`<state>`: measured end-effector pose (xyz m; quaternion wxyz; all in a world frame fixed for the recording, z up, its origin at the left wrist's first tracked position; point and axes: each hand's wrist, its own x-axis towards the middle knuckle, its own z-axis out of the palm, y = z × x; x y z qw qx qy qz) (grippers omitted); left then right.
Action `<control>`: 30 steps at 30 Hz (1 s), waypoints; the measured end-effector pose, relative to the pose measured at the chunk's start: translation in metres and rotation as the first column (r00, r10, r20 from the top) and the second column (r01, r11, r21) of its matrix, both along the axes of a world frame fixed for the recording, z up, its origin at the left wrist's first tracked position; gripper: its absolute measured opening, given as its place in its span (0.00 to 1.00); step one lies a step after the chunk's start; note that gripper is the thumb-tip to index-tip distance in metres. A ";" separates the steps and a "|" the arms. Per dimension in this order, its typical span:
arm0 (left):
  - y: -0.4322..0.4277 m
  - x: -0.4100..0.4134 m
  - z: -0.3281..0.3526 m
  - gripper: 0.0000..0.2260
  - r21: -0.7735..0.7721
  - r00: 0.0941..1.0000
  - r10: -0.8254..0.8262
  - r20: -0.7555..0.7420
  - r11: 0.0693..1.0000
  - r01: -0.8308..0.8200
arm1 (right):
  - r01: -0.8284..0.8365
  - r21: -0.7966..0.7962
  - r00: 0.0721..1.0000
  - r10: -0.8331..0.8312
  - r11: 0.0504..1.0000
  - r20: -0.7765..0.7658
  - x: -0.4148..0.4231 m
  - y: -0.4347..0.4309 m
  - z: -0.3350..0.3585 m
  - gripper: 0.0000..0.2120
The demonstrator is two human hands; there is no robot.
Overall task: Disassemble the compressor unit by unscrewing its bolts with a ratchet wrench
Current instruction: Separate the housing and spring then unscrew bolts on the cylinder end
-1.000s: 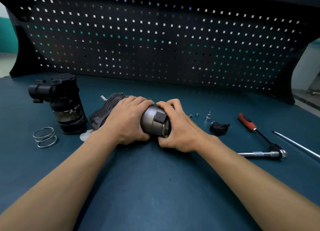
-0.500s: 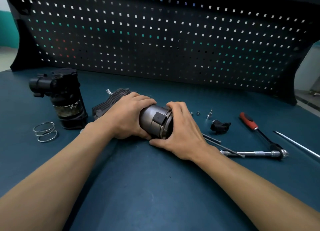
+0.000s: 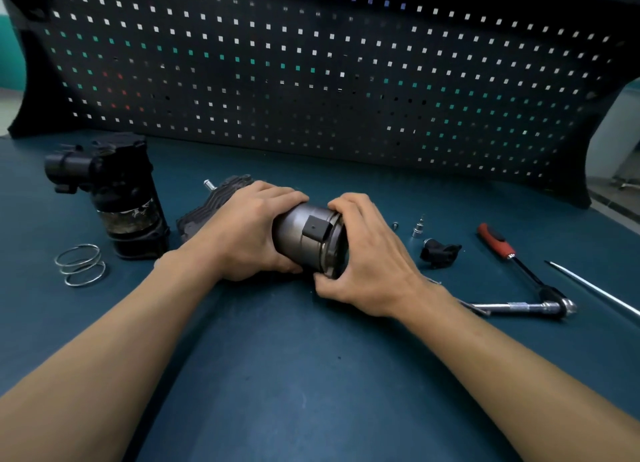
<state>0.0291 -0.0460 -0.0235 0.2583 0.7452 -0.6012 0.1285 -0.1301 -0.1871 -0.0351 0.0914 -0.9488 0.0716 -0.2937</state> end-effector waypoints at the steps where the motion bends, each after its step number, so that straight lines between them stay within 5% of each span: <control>1: -0.001 -0.001 -0.001 0.42 0.018 1.000 0.006 0.022 1.000 -0.007 | 0.032 0.008 0.999 -0.032 0.999 0.013 -0.001 0.003 -0.003 0.40; 24: 0.003 -0.003 0.003 0.42 -0.037 0.999 -0.017 -0.050 0.999 0.015 | -0.093 0.036 0.995 0.094 0.995 -0.027 -0.002 -0.003 0.010 0.40; 30: -0.002 -0.010 0.000 0.41 0.048 0.999 -0.012 0.049 0.999 0.010 | 0.003 0.008 1.000 -0.003 1.000 -0.003 -0.016 0.001 -0.005 0.41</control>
